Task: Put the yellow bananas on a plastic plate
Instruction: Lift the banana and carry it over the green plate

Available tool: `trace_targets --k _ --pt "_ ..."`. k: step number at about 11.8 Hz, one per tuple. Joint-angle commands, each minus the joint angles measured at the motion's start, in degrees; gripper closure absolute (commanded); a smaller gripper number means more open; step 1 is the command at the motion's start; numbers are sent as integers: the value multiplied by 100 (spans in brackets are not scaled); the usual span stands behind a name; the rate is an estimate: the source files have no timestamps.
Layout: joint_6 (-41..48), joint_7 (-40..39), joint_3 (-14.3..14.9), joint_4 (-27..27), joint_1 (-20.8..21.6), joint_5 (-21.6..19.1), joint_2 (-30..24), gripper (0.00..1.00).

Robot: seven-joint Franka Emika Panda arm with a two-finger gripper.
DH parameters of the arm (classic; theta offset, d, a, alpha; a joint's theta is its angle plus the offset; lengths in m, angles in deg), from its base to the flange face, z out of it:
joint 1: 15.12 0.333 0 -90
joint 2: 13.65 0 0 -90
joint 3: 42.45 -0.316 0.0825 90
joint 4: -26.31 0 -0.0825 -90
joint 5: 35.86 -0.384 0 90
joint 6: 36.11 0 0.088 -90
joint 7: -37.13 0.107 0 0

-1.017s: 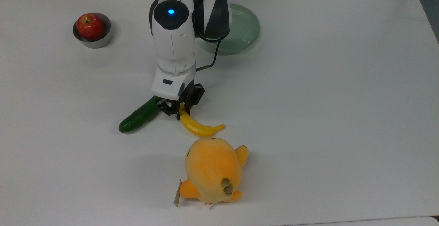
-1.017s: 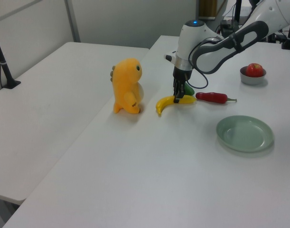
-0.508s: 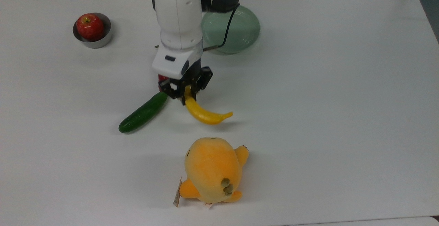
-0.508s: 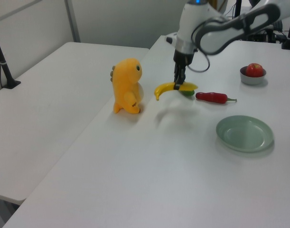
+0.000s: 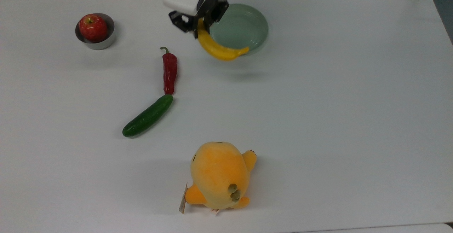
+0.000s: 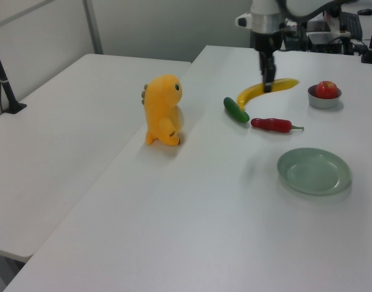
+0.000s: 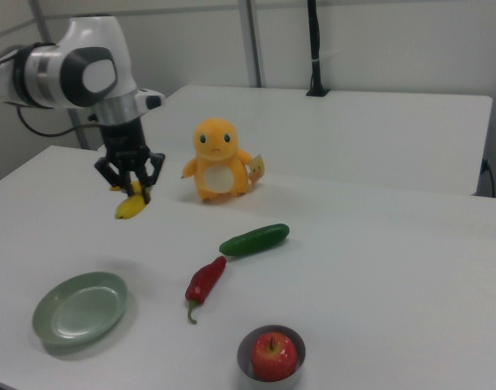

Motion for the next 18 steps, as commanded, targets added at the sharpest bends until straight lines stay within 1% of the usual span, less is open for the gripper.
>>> trace_targets --k 1,2,4,5,7,11,12,13,14,16,18 --pt "746 454 25 779 211 -272 -598 92" --pt "809 788 25 937 212 -360 -651 91" --pt "801 1184 25 1349 238 -536 -695 91" --pt "775 1317 25 1595 308 -537 -721 91" --pt "661 1327 -27 2035 335 -537 -748 91" --pt "-576 1836 -282 2739 335 -537 -731 91" --pt "-832 2002 -317 2862 343 -537 -713 90" --pt "-991 2073 -518 2968 335 -528 -696 90" --pt "-1123 2144 -607 3082 335 -537 -704 90" --pt "-1264 2223 -616 3197 335 -528 -678 89" --pt "-1335 2223 -625 3206 335 -528 -643 84"
